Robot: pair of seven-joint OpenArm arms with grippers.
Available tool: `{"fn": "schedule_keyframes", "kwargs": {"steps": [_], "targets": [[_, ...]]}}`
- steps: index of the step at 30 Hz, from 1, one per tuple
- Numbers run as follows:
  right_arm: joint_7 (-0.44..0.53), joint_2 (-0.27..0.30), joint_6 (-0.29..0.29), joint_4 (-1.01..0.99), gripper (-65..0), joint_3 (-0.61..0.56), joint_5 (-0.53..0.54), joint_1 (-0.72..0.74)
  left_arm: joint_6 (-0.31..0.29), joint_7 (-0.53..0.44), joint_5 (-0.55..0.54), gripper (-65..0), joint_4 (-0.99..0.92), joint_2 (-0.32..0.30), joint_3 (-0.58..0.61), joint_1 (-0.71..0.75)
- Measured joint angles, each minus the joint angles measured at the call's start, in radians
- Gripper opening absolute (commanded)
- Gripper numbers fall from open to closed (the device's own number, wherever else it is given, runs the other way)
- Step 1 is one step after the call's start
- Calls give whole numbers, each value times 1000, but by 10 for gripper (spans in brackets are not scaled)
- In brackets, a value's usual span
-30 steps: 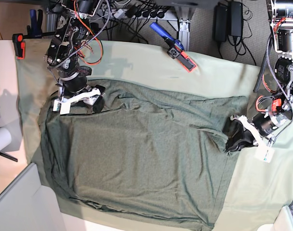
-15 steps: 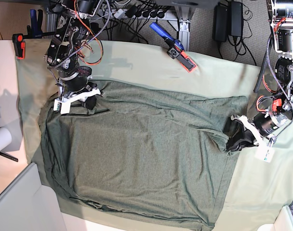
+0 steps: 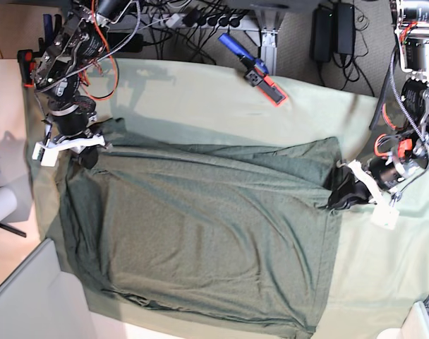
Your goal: Fold the T-shirt properly
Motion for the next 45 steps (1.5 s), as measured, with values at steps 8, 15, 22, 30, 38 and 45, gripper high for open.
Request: {"fn": "schedule_keyframes", "kwargs": {"steps": [8,15,22,30,38,45], "targets": [[24,0,0,0,-650,-3,-4,9,0,-47,72,-650,0,12,0,-20],[59,3,0,-6,-650,-39,-18,21,0,-85,102,-650,0,16,2,-34],[60,5,0,-112,-650,-53,-63,125,-1,-186,233,-650,-112,19,69,-61],[59,5,1,-252,-650,-53,-62,186,0,-192,238,-418,-179,19,83,-106],[-12,5,1,-238,-294,-52,-19,152,0,52,39,-332,-171,2,82,-84],[-41,5,1,-79,-294,-2,28,84,2,53,36,-332,4,-53,71,75]]}}
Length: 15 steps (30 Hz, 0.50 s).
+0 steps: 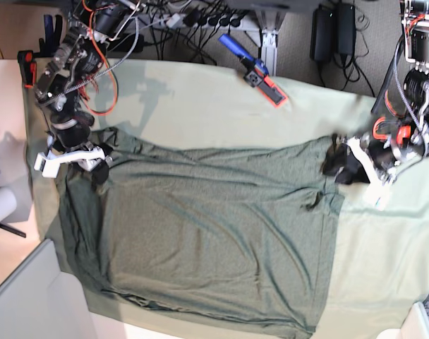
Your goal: Fold the T-shirt properly
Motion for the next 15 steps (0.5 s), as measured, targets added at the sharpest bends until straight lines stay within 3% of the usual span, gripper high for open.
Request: {"fn": "schedule_keyframes", "kwargs": {"steps": [6,15], "targets": [[-29,25,0,58,-294,16,37,-56,1,6,-35,-332,130,4,-81,101],[-35,28,0,58,-294,18,37,-132,1,14,-15,-331,143,24,-98,169]]}}
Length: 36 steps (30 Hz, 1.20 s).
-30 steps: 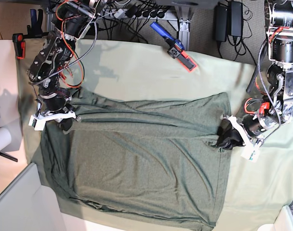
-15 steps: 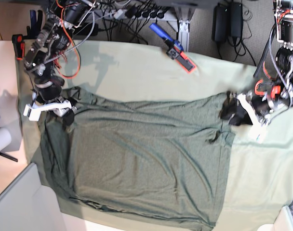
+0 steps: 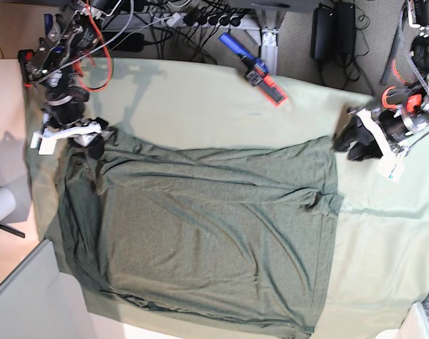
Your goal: Fold the T-shirt properly
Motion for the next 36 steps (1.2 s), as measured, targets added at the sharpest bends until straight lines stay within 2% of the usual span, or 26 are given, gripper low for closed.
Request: {"fn": "schedule_keyframes", "kwargs": {"steps": [5,14,21,22,25,27,32,36], "targets": [[3,0,0,0,-294,0,1,1,0,-2,-5,-249,0,36,25,-3],[3,0,0,0,-294,0,0,0,-3,-27,54,-249,1,80,61,-8],[3,0,0,0,-294,0,0,0,-5,-36,61,-255,-18,87,62,-10],[3,0,0,-3,-294,0,-5,-1,-5,-36,68,-278,-18,87,62,-10],[19,0,0,-15,-294,0,-13,-22,-5,-42,103,-444,-18,87,62,-11],[35,0,-7,-31,-294,0,-15,-42,-5,-38,108,-522,-19,86,61,-11],[89,0,-19,-109,-294,0,-48,-47,-4,-34,112,-642,-20,86,61,-10],[151,0,-19,-149,-294,0,-25,-42,-4,-31,111,-650,-20,86,61,-11]]}}
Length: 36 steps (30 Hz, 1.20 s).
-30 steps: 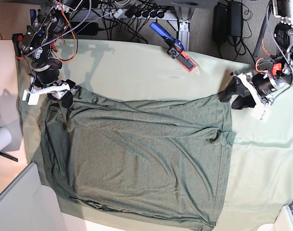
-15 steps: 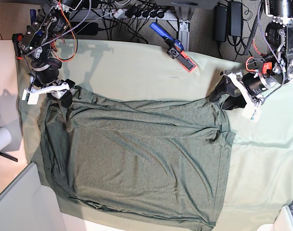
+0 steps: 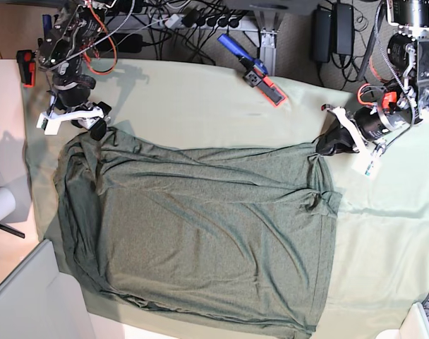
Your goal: Fold the T-shirt properly
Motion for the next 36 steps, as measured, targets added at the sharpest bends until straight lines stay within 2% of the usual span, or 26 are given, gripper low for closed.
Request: {"fn": "schedule_keyframes", "kwargs": {"steps": [11,15,17,21,24,29,32,36], "targets": [[19,4,0,-125,-294,2,5,114,0,8,1,-650,-1,0,-47,-6],[33,6,0,-146,-297,2,11,126,0,7,0,-650,-2,-29,-48,-6],[32,6,0,-146,-351,2,11,126,0,7,-1,-650,-2,-41,-48,-6],[14,6,-1,-150,-637,4,10,125,0,7,-5,-650,-2,-58,-48,-6],[8,6,-1,-148,-650,4,10,123,0,7,-7,-650,-2,-67,-48,-6],[-91,5,-3,-77,-650,14,-5,113,0,41,-21,-650,16,-98,-48,-5],[-101,-3,-7,14,-650,22,13,68,1,92,-59,-650,71,-123,-48,1],[-105,2,-8,92,-650,37,16,20,1,105,-88,-650,138,-167,-48,5]]}}
